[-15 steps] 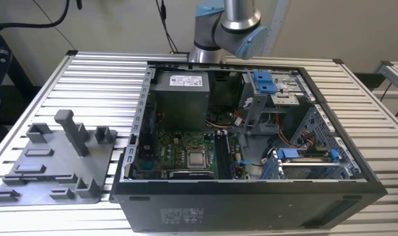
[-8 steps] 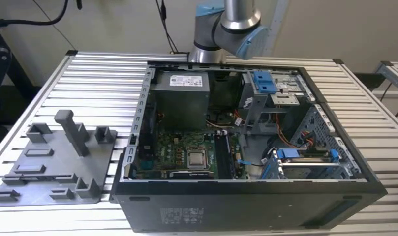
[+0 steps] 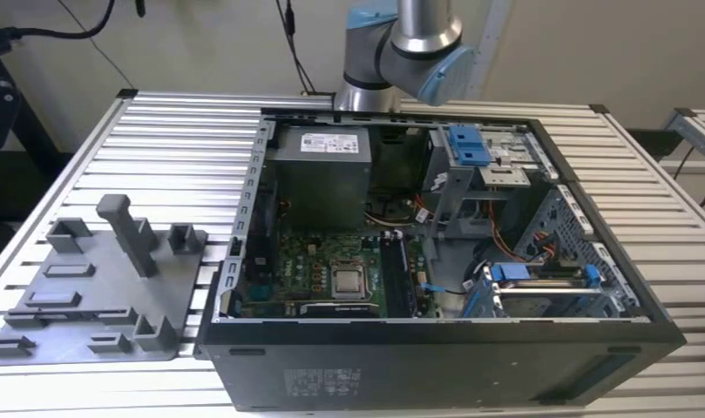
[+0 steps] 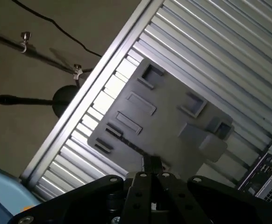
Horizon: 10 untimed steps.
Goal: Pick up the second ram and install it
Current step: 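Pick up the second ram and move it above second insertion slot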
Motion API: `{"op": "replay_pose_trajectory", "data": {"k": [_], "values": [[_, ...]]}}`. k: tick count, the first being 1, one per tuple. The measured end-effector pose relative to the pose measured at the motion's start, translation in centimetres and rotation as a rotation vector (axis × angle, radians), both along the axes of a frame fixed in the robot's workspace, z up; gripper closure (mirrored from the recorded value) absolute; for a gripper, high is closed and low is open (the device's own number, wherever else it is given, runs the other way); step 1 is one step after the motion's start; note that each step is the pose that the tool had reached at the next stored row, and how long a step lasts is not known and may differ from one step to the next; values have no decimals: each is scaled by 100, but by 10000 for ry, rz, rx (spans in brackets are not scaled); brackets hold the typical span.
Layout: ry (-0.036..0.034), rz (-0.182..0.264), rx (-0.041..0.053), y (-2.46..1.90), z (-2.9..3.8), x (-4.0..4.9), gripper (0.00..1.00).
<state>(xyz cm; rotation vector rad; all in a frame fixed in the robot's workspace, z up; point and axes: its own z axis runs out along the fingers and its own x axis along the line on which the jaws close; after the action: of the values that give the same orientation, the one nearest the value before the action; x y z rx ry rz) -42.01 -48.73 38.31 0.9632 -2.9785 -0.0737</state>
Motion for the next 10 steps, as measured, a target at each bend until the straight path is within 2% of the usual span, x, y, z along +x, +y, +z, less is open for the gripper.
{"op": "replay_pose_trajectory", "data": {"k": [10], "values": [[0, 1765, -14, 0, 0, 0, 89]]}}
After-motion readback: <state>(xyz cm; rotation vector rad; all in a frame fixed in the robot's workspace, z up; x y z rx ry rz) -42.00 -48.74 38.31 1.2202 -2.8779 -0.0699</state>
